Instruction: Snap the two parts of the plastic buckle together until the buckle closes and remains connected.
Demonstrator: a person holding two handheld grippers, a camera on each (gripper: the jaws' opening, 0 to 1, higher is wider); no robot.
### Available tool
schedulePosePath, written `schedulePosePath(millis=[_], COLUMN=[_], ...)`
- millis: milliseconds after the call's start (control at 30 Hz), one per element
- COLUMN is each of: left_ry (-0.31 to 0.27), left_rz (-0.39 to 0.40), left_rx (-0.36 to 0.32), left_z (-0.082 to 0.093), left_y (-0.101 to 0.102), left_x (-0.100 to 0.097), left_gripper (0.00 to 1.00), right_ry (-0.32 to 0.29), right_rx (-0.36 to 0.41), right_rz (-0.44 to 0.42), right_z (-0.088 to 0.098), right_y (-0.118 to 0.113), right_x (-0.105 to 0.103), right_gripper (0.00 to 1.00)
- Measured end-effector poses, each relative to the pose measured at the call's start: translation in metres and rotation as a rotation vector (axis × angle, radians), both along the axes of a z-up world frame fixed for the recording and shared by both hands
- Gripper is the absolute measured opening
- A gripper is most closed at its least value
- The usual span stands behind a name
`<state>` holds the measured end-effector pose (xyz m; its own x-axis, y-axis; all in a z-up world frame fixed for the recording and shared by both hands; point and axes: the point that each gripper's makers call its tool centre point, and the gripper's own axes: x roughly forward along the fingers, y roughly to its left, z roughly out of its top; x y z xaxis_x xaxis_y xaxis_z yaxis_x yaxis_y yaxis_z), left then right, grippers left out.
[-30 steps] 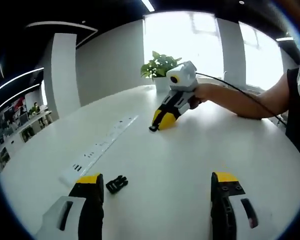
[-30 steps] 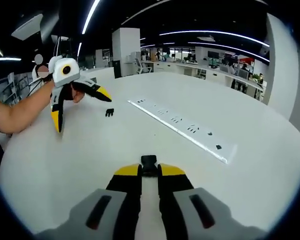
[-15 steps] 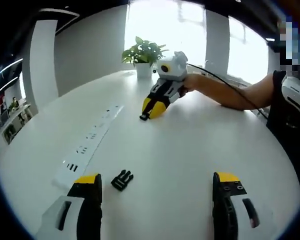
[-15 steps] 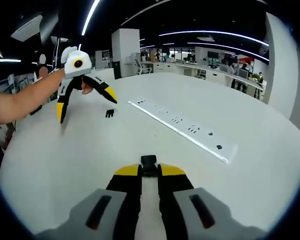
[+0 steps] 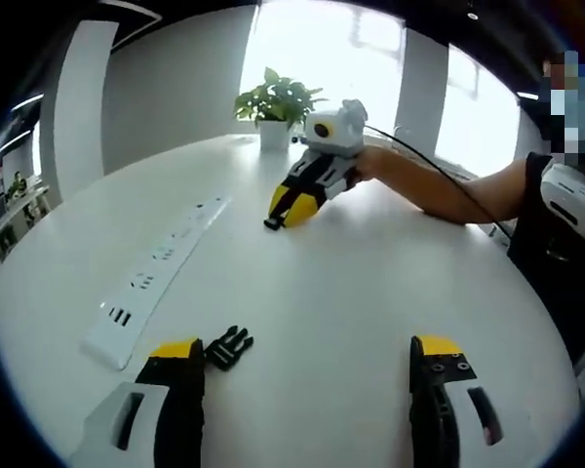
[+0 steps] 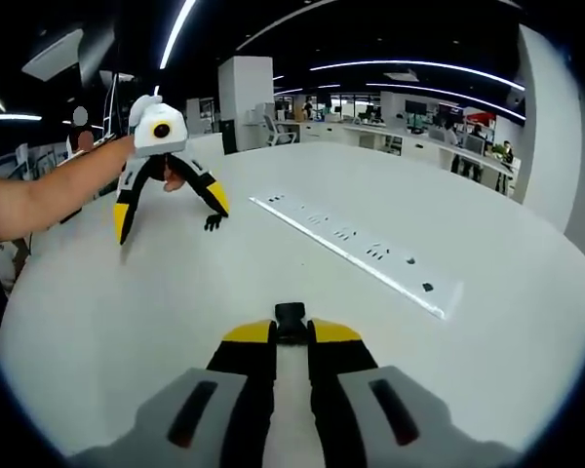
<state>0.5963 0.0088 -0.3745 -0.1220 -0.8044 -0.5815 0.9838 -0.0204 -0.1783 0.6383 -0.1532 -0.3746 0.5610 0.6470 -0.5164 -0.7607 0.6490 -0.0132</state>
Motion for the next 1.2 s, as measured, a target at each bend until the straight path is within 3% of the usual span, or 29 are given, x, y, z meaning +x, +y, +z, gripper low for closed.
schedulePosePath(millis=[333,433,500,600,767,1000,1067,1200], left_ry=[-0.015,-0.139,-0.177,-0.174,-0.159,-0.155,-0.178,-0.172], left_rz=[0.010,0.092,0.127,0.122,0.102,0.091,0.089,0.088], left_rx=[-0.019,-0.063,-0.111,-0.136,-0.129,-0.171,-0.165,-0.162], left_z=[0.001,0.004,0.010,0.015,0.013,0.013,0.010,0.007], left_y=[0.006,0.002,0.003,0.007,0.003,-0.004,-0.004,0.000], left_x=[-0.007,0.020,0.029,0.030,0.029,0.035,0.039,0.043], left_gripper=[0.73,0.69,0.59,0.46,0.50,0.41,0.42,0.39], right_ry=[0.000,-0.006,-0.010,-0.011,-0.012,-0.017,-0.017,-0.019], right_rx=[0.000,-0.009,-0.016,-0.015,-0.015,-0.016,-0.016,-0.015], right_rz=[0.001,0.005,0.006,0.009,0.010,0.014,0.014,0.016], right_z=[0.000,0.000,0.000,0.000,0.000,0.001,0.001,0.001], right_y=[0.001,0.002,0.001,0.002,0.002,0.003,0.003,0.003], right_x=[-0.001,-0.001,-0.001,-0.001,0.000,0.000,0.000,0.000], right_gripper=[0.11,0.11,0.11,0.11,0.11,0.11,0.11,0.11])
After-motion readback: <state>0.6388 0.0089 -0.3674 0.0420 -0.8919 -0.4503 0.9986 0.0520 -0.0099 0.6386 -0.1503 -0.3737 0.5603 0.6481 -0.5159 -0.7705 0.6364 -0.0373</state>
